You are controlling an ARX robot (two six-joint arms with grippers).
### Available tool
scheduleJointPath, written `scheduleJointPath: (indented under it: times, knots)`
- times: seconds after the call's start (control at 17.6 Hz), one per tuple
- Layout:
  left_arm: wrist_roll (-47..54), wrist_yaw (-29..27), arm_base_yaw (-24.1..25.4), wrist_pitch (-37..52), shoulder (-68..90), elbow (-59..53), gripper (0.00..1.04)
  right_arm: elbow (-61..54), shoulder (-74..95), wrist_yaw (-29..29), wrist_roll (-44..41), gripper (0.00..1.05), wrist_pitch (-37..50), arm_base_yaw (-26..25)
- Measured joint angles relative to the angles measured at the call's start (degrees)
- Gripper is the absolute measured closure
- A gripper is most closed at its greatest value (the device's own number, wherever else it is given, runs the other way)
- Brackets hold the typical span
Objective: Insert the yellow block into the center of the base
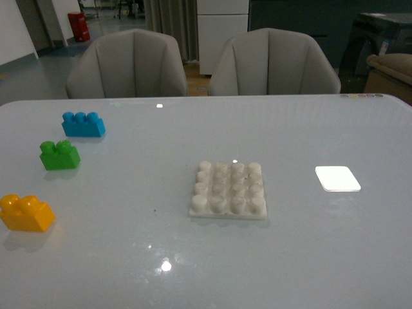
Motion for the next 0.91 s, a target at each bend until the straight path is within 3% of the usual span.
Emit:
scheduleJointPath:
  times: [0.06, 0.11, 0.34, 0.63, 0.91]
  knots:
    - [0.0, 0.0, 0.0, 0.0, 0.0, 0.0, 0.07, 0.0, 0.0, 0.0, 0.0, 1.03, 0.0, 0.0]
    - [0.0, 0.0, 0.0, 0.0, 0.0, 0.0, 0.07, 0.0, 0.0, 0.0, -0.1, 0.95, 0.0, 0.0]
    - [0.0, 0.0, 0.0, 0.0, 0.0, 0.0, 0.07, 0.0, 0.0, 0.0, -0.1, 0.58, 0.0, 0.0]
    - [0.0, 0.0, 0.0, 0.0, 0.0, 0.0, 0.07, 0.0, 0.0, 0.0, 0.0, 0.05, 0.0, 0.0]
    - [0.0, 0.0, 0.0, 0.0, 0.0, 0.0, 0.07, 0.0, 0.0, 0.0, 0.0, 0.06, 0.0, 0.0]
